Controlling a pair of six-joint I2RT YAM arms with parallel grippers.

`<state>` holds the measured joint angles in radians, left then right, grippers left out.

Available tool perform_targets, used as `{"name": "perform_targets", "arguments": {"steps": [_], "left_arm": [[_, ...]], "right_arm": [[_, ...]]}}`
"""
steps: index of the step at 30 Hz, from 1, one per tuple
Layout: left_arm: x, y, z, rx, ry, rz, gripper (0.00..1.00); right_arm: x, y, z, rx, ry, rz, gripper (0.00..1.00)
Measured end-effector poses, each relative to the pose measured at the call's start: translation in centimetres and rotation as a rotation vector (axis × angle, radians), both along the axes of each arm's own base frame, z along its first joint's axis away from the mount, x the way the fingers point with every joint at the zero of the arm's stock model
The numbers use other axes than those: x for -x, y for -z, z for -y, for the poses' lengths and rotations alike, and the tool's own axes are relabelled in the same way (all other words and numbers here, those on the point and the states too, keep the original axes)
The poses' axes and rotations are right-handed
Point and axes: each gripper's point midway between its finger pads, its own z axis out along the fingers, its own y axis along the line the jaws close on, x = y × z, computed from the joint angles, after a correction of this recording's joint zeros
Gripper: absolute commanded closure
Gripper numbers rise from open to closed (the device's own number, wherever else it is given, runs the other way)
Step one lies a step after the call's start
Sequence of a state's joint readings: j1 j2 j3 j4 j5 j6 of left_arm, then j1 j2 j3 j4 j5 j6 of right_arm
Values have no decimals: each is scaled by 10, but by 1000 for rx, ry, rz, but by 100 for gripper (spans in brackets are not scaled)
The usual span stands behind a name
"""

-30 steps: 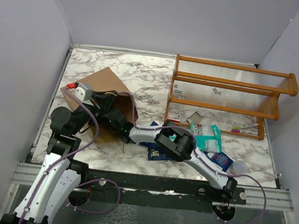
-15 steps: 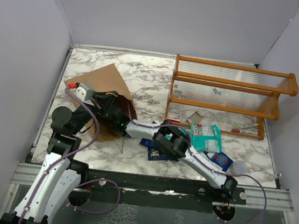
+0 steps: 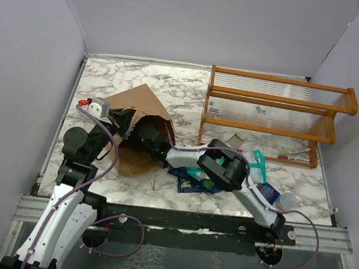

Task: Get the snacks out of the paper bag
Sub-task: Take out the snack from the paper bag.

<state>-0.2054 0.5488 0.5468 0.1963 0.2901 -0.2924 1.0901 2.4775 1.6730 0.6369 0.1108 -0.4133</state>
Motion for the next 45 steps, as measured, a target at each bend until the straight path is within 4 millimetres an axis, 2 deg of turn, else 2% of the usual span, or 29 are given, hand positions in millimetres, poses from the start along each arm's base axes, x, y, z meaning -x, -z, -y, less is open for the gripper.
{"name": "perform_targets", "arguments": {"steps": [6, 10, 22, 24, 27, 34, 38, 43, 45], "left_arm": [[-7, 3, -9, 8, -58, -17, 100], [-10, 5, -12, 12, -77, -26, 100], [-13, 4, -27, 22, -163, -42, 100], [-13, 4, -30, 24, -180, -45, 100], [-14, 4, -33, 26, -197, -47, 100], [-18, 7, -34, 24, -207, -60, 100], [-22, 3, -40, 26, -245, -72, 100], [-27, -4, -53, 30, -323, -81, 100], [-30, -7, -58, 29, -350, -79, 100]], "right_arm": [[47, 1, 29, 33, -89, -68, 99], [65, -2, 45, 20, -126, -105, 99], [68, -11, 57, 20, -115, -71, 98], [73, -17, 62, 26, -127, -78, 99], [83, -38, 67, 3, -160, -104, 99], [104, -102, 64, -116, -251, -122, 99], [110, -111, 70, -127, -262, -130, 99], [122, -113, 92, -98, -266, -151, 99], [128, -122, 104, -93, -269, -141, 99]]}}
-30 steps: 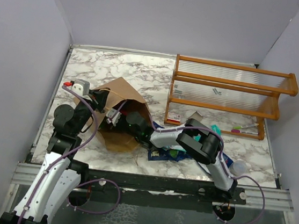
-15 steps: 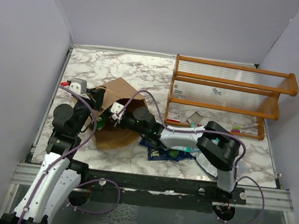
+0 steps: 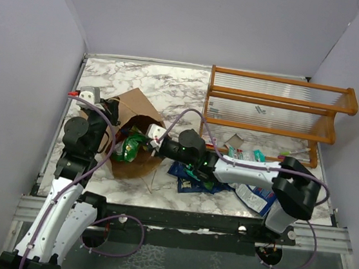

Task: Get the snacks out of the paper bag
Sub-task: Take out the snack from the paper bag, then place the snack at the center of the board.

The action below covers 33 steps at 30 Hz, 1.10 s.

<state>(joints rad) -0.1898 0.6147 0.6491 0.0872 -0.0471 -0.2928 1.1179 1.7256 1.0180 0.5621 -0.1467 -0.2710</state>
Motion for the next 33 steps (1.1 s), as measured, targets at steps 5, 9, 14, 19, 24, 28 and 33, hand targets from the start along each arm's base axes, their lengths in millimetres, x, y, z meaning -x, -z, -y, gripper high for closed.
{"name": "perform_targets", "arguments": {"steps": [5, 9, 14, 19, 24, 28, 33], "left_arm": [[-3, 4, -1, -8, -6, -9, 100], [-2, 6, 8, -12, 45, -3, 100], [-1, 7, 9, -22, 50, 2, 100], [-4, 15, -3, -44, -12, -28, 100], [-5, 18, -7, -62, -29, -37, 100], [-7, 21, -9, -68, -36, -47, 100], [-9, 23, -10, -70, -43, -54, 100]], "right_arm": [[11, -43, 23, -41, -10, 58, 99], [7, -63, 16, -88, -9, 87, 99], [6, -27, 11, -18, -24, 52, 99], [15, -14, 37, 52, -33, 98, 99], [27, -45, 89, 39, 21, 172, 99], [29, -71, 126, -15, 117, 182, 99], [3, -62, 175, -41, 437, -8, 99]]}}
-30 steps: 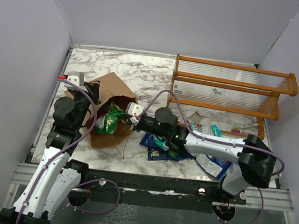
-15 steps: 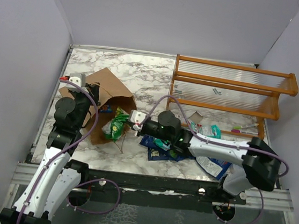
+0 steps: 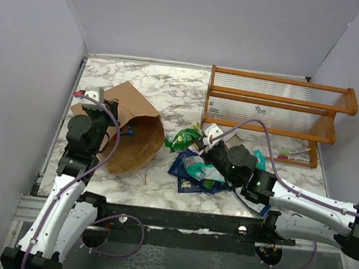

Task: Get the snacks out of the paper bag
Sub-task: Place the snack at the center of the board.

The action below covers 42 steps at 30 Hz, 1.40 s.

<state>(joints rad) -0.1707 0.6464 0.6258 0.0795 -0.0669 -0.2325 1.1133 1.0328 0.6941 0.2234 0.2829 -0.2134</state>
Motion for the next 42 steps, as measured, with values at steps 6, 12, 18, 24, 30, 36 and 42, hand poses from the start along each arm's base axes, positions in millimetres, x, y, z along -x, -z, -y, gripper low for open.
{"name": "perform_targets", "arguments": {"steps": [6, 12, 18, 24, 30, 36, 42], "left_arm": [[-2, 3, 0, -2, 2, -9, 100], [-2, 3, -2, -2, -6, -9, 100], [1, 0, -2, 0, -6, 1, 100], [4, -4, -1, 2, 3, 15, 100], [5, -6, 7, 0, 50, 19, 100], [7, -6, 14, -4, 94, 23, 100], [10, -10, 15, -3, 102, 39, 100]], "right_arm": [[-13, 55, 34, 62, 228, -184, 99], [-22, 93, 29, 132, 260, -186, 99], [-44, 130, 9, 174, 284, -173, 99], [-60, 152, 7, 224, 317, -126, 93], [-55, 164, 18, 253, 318, -128, 61], [-42, 131, 9, 240, 190, -111, 43], [-10, 73, -30, 195, -156, 64, 39]]}}
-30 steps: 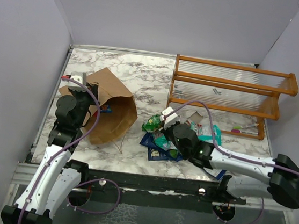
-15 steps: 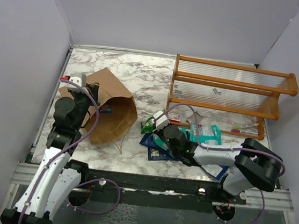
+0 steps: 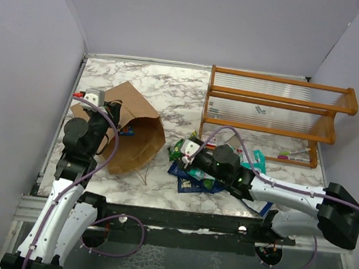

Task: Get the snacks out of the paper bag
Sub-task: Place the snack at the center of the board, then take out the snack from the paper bag.

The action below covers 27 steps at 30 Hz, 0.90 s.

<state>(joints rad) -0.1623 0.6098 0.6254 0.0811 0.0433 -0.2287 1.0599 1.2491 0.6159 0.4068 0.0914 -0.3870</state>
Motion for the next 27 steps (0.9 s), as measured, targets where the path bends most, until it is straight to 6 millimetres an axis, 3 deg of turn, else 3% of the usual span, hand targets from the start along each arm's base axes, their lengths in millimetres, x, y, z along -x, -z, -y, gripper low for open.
{"name": "perform_targets", "arguments": {"steps": [4, 10, 16, 22, 27], "left_arm": [[2, -2, 1, 0, 9, 8, 100], [5, -8, 2, 3, 21, 28, 100], [9, -14, 3, 6, 29, 50, 100], [12, -17, 7, 7, 44, 63, 100], [13, -18, 9, 8, 54, 67, 100]], "right_arm": [[22, 6, -33, 13, -234, 69, 38], [28, 32, -96, 72, -419, 186, 37], [3, 22, -165, 67, -465, 354, 35], [-24, 38, -209, 106, -466, 445, 35], [-40, 61, -224, 160, -468, 452, 36]]}}
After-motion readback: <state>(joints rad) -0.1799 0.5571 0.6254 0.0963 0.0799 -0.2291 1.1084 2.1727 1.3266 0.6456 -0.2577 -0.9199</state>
